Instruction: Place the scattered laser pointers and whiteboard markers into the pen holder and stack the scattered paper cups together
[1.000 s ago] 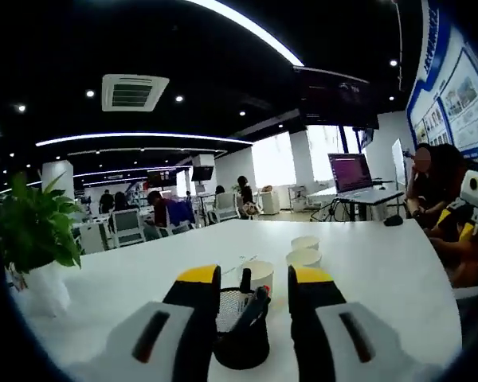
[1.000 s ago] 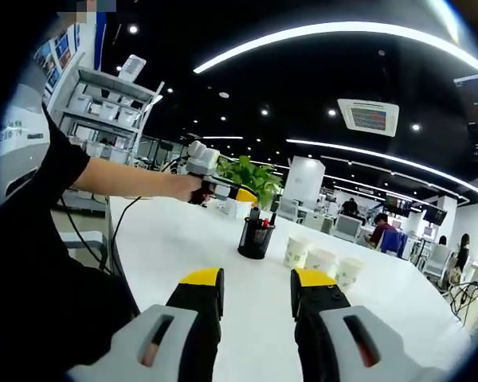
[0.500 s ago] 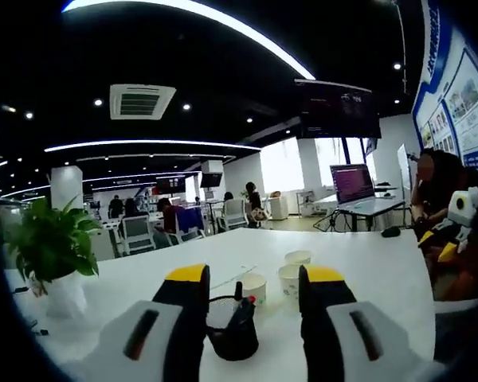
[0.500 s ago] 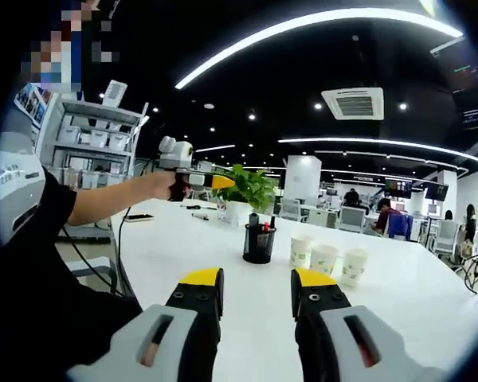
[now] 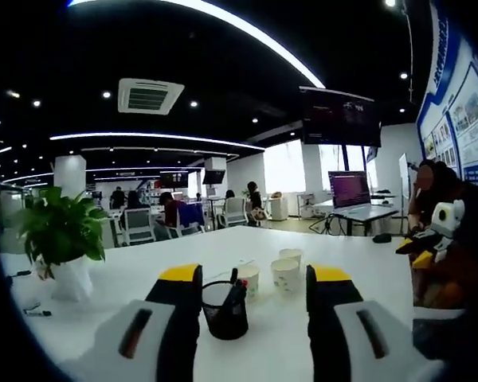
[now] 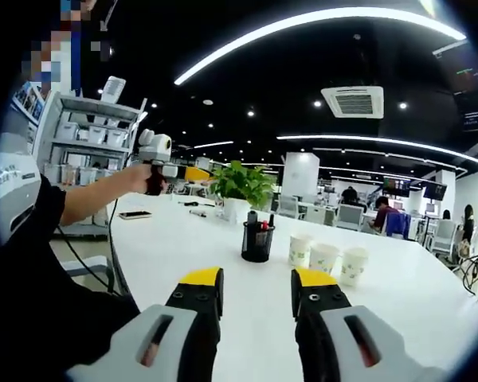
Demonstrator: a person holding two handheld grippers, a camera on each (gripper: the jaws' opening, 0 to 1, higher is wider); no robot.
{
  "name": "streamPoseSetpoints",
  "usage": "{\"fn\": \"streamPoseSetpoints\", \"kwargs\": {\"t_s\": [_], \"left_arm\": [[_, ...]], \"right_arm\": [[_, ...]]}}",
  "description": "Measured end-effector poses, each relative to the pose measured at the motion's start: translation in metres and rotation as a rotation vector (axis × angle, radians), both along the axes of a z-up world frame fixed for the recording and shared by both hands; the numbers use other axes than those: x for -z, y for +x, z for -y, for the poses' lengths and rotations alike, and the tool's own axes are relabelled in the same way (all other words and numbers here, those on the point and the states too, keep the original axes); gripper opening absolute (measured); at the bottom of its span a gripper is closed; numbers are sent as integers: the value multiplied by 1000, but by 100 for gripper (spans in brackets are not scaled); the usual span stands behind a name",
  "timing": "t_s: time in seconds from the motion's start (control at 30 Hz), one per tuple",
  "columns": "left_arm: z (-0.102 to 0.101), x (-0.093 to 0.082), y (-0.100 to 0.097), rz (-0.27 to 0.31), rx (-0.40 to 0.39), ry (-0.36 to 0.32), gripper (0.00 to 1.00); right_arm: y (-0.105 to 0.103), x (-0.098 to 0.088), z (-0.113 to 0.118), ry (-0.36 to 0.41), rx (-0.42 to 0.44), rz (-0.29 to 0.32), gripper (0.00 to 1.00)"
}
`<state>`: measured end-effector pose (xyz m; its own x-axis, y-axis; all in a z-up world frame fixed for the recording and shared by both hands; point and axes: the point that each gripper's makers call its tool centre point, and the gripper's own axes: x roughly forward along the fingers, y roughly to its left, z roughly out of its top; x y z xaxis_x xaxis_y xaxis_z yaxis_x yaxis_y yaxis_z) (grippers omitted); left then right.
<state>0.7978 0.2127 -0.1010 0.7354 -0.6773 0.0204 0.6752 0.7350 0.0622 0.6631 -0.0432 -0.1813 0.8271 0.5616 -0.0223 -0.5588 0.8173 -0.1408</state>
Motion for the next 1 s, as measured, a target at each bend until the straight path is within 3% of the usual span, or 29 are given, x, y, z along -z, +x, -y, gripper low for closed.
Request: {"fn": "streamPoseSetpoints", "kwargs": {"t_s": [0.1, 0.17, 0.23, 0.3, 0.4, 0.5, 0.67, 0.87, 1.0], "left_arm": [[-7, 1, -8, -10, -17, -8, 53], [-11, 2, -12, -19, -27, -15, 46], [-19, 6, -21, 18, -48, 14, 45], [-19, 11, -25, -2, -44, 19, 49], [-13, 21, -43, -11, -11, 17, 42], [-11, 26, -54, 5, -23, 26, 43], [-10, 43, -79, -44, 3, -72, 49], [-21, 85, -105, -104, -12, 22, 53], [-37, 89, -110, -134, -56, -105, 52]], "right_arm": [[-1, -1, -2, 13, -8, -3, 40], [-1, -2, -2, 19, -10, -2, 41], [1, -3, -1, 1, 2, -6, 41], [1, -4, 0, -8, 5, -6, 41], [0, -9, 2, -32, 14, 2, 40], [-1, -10, 5, -84, 28, 18, 38], [-2, -14, 6, -90, 42, 16, 39], [-3, -20, 7, -73, 47, 0, 40], [-3, -22, 11, -85, 56, -5, 41]]}}
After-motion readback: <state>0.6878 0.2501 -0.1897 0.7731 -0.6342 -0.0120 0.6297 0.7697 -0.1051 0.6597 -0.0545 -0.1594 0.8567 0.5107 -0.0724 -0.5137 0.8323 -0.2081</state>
